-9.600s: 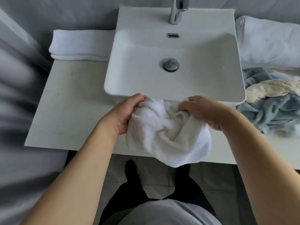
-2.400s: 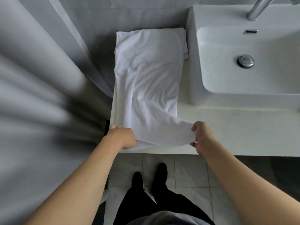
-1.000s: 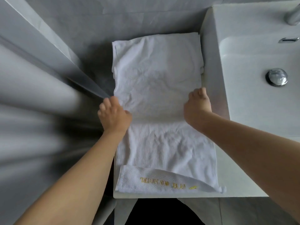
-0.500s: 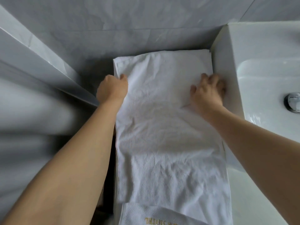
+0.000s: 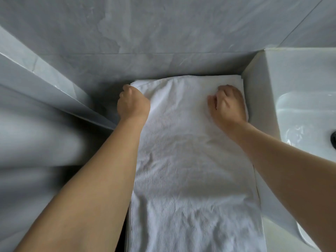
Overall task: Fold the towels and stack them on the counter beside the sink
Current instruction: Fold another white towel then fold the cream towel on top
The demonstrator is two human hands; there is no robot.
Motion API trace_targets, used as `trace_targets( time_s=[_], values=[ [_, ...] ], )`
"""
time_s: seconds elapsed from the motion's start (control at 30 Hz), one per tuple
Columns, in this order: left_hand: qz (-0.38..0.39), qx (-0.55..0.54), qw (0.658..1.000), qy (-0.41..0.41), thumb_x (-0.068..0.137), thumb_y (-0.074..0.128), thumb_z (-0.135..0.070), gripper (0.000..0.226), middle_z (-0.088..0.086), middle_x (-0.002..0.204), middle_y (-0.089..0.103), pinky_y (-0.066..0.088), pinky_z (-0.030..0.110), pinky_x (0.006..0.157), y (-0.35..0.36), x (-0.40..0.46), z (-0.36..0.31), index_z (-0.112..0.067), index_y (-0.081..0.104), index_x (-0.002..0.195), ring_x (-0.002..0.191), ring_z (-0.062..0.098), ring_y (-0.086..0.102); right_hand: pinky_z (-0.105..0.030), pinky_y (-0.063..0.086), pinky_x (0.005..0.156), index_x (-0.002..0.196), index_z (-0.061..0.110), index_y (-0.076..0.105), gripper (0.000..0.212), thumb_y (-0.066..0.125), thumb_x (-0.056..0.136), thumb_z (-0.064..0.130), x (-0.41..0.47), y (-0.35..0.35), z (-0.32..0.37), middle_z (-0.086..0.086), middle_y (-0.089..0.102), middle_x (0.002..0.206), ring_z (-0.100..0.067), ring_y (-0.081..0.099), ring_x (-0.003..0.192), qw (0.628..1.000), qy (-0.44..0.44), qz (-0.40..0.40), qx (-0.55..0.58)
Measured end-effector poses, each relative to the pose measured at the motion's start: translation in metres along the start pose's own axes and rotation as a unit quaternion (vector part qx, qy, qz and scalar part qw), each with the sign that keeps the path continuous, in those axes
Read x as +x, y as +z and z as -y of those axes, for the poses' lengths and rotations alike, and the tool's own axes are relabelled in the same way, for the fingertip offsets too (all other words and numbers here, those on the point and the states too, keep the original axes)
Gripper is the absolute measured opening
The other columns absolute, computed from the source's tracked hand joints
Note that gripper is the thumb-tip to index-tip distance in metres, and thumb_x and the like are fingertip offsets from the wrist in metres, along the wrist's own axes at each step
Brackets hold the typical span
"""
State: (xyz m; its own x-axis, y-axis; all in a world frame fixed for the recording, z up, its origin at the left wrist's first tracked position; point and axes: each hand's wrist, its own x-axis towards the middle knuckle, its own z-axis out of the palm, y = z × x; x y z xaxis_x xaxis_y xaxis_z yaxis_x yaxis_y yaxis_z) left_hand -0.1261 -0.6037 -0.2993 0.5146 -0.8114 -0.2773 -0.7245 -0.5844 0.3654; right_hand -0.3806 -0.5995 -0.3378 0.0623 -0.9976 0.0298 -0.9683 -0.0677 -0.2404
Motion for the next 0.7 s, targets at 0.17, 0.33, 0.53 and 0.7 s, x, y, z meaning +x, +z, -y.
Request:
trace_targets(
  time_s=[0.17,0.33,0.53,0.7],
  values=[
    [-0.065,-0.024,0.997,0.017,0.095,0.048,-0.005,0.034,0.024,0.131,0.056,0.043,0.041,0.093,0.006,0.003,-0.003,0.003,0.045,0.127,0.119,0.041,0.055,-0.044,0.028,0.113,0.113,0.0,0.057,0.036,0.05,0.088,0.025,0.015,0.006,-0.009,-0.021,0.046,0.134,-0.038,0.039,0.128,0.997,-0.065,-0.002,0.043],
    [-0.149,-0.075,0.985,0.04,0.101,0.037,-0.007,0.025,0.018,0.121,0.062,0.036,0.037,0.075,0.0,0.025,-0.004,-0.002,0.045,0.124,0.11,0.039,0.058,-0.047,0.005,0.122,0.151,0.014,0.031,0.077,0.038,0.079,0.042,0.009,0.016,-0.015,-0.012,0.019,0.161,-0.031,0.014,0.149,0.996,-0.07,0.051,-0.006],
    [-0.164,0.082,0.936,0.302,0.097,0.048,-0.033,0.048,0.016,0.145,0.05,0.031,0.053,0.11,0.043,-0.018,-0.002,-0.013,0.051,0.14,0.131,0.038,0.047,-0.048,0.006,0.122,0.153,0.015,0.028,0.074,0.032,0.085,0.042,0.006,0.023,-0.014,-0.011,0.02,0.161,-0.03,0.016,0.149,0.996,-0.07,0.036,-0.049],
    [-0.066,0.196,0.913,0.353,0.102,0.024,-0.055,0.064,0.005,0.167,0.018,0.014,0.062,0.119,0.079,-0.039,0.048,-0.026,0.025,0.159,0.154,0.029,0.013,-0.047,0.004,0.122,0.154,0.013,0.026,0.073,0.03,0.087,0.043,0.006,0.021,-0.014,-0.013,0.019,0.161,-0.031,0.015,0.149,0.995,-0.074,0.032,-0.057]
  ],
)
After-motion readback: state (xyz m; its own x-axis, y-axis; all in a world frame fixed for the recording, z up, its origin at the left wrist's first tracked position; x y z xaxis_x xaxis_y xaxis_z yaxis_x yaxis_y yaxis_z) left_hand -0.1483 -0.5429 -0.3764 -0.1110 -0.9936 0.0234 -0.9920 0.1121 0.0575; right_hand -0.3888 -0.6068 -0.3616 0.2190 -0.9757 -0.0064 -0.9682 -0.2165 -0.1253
